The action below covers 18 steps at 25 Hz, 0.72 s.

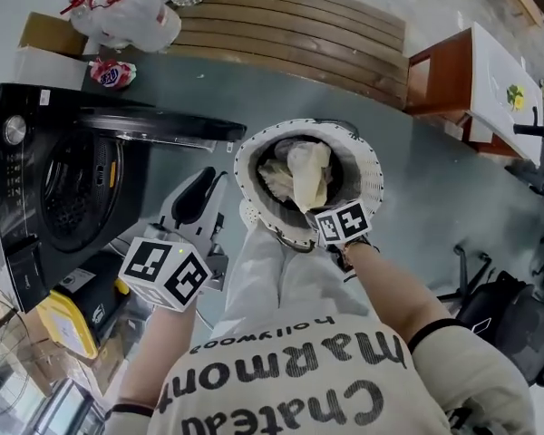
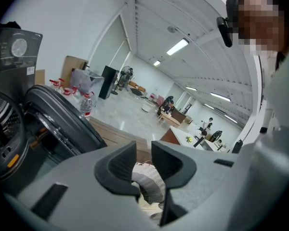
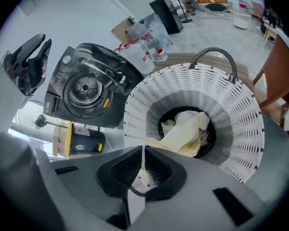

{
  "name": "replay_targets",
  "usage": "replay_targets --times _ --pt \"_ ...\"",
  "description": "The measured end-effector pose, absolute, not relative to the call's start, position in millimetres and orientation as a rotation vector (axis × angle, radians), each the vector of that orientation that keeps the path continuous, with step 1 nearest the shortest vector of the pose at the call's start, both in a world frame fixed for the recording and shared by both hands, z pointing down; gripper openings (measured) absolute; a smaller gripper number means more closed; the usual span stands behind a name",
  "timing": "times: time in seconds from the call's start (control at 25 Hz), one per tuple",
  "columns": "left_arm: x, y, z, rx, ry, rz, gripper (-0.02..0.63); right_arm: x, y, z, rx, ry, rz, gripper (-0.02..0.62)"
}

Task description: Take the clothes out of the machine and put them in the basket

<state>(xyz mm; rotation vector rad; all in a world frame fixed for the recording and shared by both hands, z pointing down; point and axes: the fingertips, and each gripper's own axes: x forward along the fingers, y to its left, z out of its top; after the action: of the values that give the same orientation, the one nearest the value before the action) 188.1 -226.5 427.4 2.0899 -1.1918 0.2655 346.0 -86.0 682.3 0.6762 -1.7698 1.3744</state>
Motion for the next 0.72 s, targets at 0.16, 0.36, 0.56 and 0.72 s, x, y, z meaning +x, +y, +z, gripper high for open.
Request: replay_targets --times 0.16,0.36,0.56,0.72 --pt "185.0 -227.4 453.9 2.059 -1.151 0.3 0.102 360.8 -84.6 714.2 0.741 -1.682 1.403 0.037" --pt "190.1 -222.9 484.7 2.033 -1.105 0.31 0.103 378.2 -85.0 746.9 0.801 -1.598 1.454 0.037" --pt "205.2 -217.3 524.1 2.027 -1.03 0.322 0.103 383.0 -95.5 772.6 0.857 -1.599 1.468 0.037" --pt "215.1 -213.3 548.9 2.025 -0.993 0.336 0.103 382.6 -99.3 795.4 0.876 -1.608 1.483 0.037"
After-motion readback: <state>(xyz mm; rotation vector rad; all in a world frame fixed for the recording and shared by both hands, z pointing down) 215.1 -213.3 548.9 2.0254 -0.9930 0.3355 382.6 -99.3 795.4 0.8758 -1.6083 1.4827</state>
